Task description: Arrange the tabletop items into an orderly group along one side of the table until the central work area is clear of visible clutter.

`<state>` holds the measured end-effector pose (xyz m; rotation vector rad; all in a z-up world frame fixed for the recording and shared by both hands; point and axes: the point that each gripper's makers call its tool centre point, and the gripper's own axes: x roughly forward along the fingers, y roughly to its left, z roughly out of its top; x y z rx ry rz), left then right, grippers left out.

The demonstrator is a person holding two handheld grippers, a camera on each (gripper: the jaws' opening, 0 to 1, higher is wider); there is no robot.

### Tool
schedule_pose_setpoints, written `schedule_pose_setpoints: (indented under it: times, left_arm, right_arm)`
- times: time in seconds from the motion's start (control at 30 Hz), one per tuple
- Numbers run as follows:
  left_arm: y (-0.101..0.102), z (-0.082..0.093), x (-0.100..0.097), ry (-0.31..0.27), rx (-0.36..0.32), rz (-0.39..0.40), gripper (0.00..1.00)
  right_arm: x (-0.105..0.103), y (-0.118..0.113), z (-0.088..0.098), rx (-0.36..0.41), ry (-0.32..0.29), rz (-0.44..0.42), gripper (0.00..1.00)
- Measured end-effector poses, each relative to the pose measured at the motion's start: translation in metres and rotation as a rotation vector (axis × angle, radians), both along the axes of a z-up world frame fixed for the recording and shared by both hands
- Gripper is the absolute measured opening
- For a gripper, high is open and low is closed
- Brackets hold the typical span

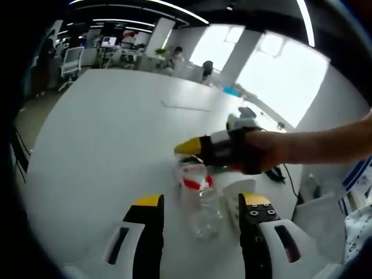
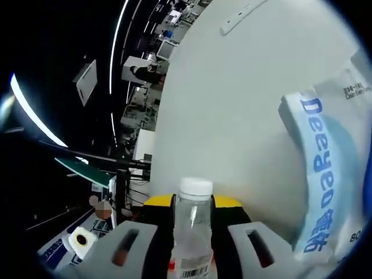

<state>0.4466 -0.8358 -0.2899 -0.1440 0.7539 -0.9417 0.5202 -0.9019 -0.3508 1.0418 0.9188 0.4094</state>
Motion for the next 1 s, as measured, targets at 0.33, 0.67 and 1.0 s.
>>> schedule_pose_setpoints:
  times: [0.33, 0.67, 1.0]
  left_arm:
    - [-0.013, -0.009, 0.006, 0.021, -0.017, -0.027, 0.47]
    - [-0.018, -0.008, 0.011, 0.014, -0.031, -0.056, 0.49]
    - [-0.025, -0.010, 0.018, 0.021, -0.081, -0.117, 0.52]
  right_arm:
    - [0.002, -0.002, 0.003, 0.003, -0.025, 0.004, 0.20]
    - [0.002, 0.001, 0.016, -0.016, -0.095, 0.037, 0.20]
    - [0.000, 0.008, 0.041, -0.043, -0.234, 0.095, 0.20]
